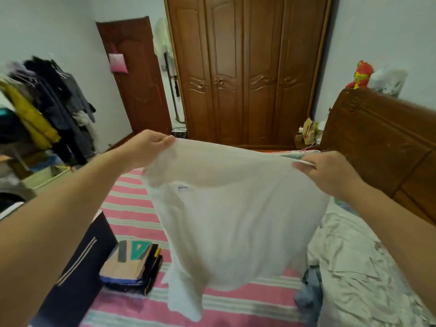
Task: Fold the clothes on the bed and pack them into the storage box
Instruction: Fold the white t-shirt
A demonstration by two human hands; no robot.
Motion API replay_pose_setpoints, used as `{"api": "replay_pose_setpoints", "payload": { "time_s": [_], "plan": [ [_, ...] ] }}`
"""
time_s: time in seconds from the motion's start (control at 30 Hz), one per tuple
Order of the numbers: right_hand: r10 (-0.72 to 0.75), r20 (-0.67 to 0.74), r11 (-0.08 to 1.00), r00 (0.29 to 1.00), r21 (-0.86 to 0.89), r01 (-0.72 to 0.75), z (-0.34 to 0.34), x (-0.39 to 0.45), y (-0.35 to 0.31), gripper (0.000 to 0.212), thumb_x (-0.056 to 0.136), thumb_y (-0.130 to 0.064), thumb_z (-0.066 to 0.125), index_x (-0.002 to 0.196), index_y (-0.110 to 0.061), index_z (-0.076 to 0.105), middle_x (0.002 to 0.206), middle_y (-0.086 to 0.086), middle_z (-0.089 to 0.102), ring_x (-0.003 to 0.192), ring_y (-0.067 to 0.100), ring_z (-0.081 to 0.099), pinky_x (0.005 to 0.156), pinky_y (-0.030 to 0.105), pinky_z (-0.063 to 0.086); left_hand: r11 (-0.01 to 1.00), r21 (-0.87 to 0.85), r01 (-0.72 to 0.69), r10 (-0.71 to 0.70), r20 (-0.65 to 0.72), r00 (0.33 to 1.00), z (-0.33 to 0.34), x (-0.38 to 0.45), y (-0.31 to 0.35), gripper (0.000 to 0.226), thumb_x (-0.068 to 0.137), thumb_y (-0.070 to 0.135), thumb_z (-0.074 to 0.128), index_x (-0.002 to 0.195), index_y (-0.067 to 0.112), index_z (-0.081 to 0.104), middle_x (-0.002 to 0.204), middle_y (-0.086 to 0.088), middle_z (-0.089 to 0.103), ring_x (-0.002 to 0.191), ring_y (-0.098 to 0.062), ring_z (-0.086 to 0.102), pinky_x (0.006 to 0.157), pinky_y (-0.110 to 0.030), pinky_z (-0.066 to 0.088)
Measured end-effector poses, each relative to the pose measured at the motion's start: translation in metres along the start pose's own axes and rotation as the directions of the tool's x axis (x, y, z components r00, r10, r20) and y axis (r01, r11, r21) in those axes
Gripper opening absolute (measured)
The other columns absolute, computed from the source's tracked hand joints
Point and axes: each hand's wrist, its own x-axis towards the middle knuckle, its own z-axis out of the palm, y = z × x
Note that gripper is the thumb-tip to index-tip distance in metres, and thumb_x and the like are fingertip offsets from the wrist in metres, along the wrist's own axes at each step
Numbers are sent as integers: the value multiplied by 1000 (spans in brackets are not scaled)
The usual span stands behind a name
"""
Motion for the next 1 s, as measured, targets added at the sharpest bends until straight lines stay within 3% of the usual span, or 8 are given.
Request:
{"api": "replay_pose_setpoints", "payload": {
  "time_s": [0.13, 0.27, 0.4, 0.5, 0.63, 0.7, 0.8, 1.0],
  "plan": [
    [-136, -77, 972, 988, -201, 119, 6, -15, -14, 16, 96, -22, 65, 85, -13, 73, 74, 7, 71, 60, 26, 61, 57, 21, 33, 856, 424, -294, 278, 101, 955, -11, 0, -62, 18, 97, 40, 63, 101, 26, 74, 89, 7, 70, 73, -8, 65, 68, -25, 57],
    [74, 42, 964, 996, -260, -61, 63, -98, -9, 5, 83, -12, 77, 86, -15, 75, 73, 7, 72, 60, 32, 68, 50, 36, 52, 797, 586, -144, 103, 103, 989, 33, -35, -156, 16, 96, 12, 62, 107, 17, 73, 97, 1, 68, 82, -15, 63, 73, -27, 53],
    [334, 330, 939, 883, -199, -281, 151, -227, -30, 32, 70, -6, 85, 91, -28, 76, 77, 0, 73, 63, 25, 69, 54, 30, 52, 940, 106, 324, -311, -122, 942, 118, -109, -251, 17, 85, 3, 54, 87, 12, 69, 90, -12, 69, 77, -30, 63, 66, -39, 52],
    [549, 578, 810, 604, -190, -555, 212, -314, -43, 31, 92, -17, 55, 90, -48, 58, 96, -1, 70, 88, 21, 68, 68, 28, 47, 714, -373, 592, -604, 100, 791, 186, -163, -280, 23, 89, 1, 52, 89, 20, 65, 96, -13, 68, 85, -31, 66, 71, -49, 61],
    [471, 768, 817, 433, -196, -542, 257, -342, -106, 42, 100, -28, 53, 142, -30, 46, 147, 1, 47, 136, 20, 46, 109, 29, 37, 714, -335, 615, -553, 270, 788, 240, -205, -259, 21, 88, -2, 61, 97, 16, 65, 97, -9, 69, 79, -27, 70, 61, -42, 62],
    [358, 809, 774, 466, 22, -633, 269, -322, -164, 58, 98, -39, 57, 150, -31, 35, 147, -8, 42, 134, 12, 42, 111, 24, 34, 765, -265, 587, -485, 361, 796, 252, -215, -242, 22, 84, -5, 60, 94, 14, 58, 89, -9, 66, 74, -31, 68, 55, -41, 59],
    [210, 702, 758, 681, 324, -567, 286, -284, -242, 45, 93, -39, 55, 137, -30, 52, 132, -8, 54, 119, 10, 50, 104, 31, 42, 880, -133, 455, -371, 405, 836, 263, -232, -229, 28, 76, -4, 59, 87, 21, 51, 77, -5, 61, 67, -27, 60, 58, -46, 51],
    [259, 419, 906, 870, 208, -370, 314, -270, -258, 23, 78, -27, 53, 89, -18, 71, 83, -2, 67, 76, 18, 60, 72, 35, 52, 980, -39, 195, -170, 351, 921, 239, -239, -230, 18, 91, 19, 66, 87, 25, 49, 72, 2, 60, 67, -23, 57, 56, -37, 41]
  ]
}}
